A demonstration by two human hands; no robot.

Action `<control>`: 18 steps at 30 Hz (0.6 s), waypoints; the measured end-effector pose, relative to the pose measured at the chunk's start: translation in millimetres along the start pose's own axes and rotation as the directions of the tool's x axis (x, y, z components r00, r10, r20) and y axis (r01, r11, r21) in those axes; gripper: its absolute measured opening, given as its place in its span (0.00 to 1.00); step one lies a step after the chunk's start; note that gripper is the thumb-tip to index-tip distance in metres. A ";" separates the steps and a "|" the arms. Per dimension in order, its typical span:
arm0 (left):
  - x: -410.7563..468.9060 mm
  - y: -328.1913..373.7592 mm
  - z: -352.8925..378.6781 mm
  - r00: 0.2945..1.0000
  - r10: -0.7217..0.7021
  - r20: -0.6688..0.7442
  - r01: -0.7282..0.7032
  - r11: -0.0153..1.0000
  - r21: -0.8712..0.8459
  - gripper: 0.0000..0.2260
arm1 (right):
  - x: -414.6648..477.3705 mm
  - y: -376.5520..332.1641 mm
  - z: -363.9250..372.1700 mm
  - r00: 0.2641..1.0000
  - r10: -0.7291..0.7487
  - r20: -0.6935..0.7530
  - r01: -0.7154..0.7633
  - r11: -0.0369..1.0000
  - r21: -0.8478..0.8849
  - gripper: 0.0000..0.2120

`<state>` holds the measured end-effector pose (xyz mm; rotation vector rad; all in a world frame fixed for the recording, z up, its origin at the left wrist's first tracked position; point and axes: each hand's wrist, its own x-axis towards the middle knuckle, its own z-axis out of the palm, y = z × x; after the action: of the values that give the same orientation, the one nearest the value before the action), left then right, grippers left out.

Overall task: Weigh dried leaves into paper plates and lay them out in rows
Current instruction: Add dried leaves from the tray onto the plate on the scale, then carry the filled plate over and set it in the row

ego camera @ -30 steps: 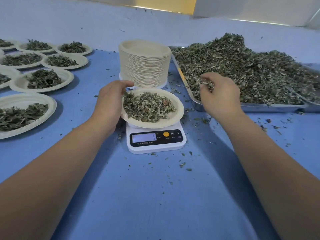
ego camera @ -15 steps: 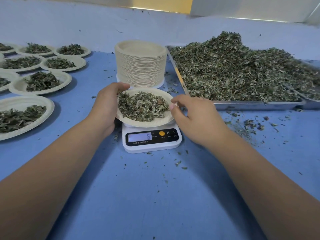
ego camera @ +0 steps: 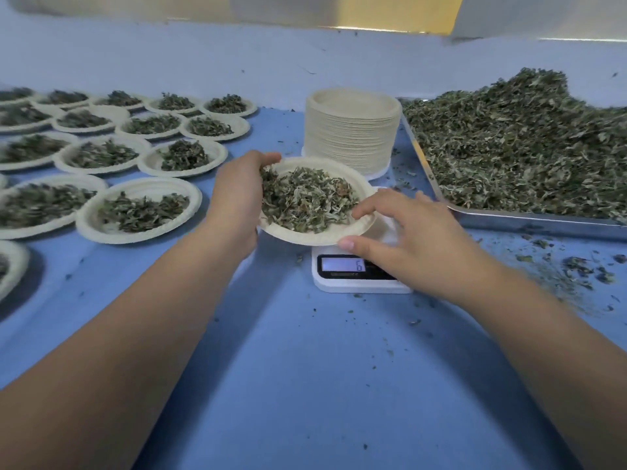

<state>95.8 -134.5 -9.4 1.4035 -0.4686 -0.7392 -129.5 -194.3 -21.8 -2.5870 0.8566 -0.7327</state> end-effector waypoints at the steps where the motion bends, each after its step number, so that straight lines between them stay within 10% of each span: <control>1: -5.8 4.1 -12.7 0.999 0.016 -0.039 -0.015 1.000 0.024 0.13 | 4.1 -8.0 4.4 1.000 -0.025 0.016 0.025 1.000 0.019 0.26; 9: -45.9 12.8 -132.2 0.887 0.320 -0.333 -0.207 0.920 0.332 0.16 | 29.5 -91.0 56.1 0.936 -0.310 0.170 0.302 0.951 0.067 0.27; 18: -91.8 -5.3 -210.3 0.854 0.335 -0.398 -0.078 0.839 0.538 0.21 | 24.3 -141.1 120.3 0.860 -0.448 0.244 0.421 0.894 0.156 0.27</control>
<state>176.6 79.3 -30.8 1.9223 -0.4301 -0.0500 19.6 -84.7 -48.9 -2.7312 0.1415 -0.4872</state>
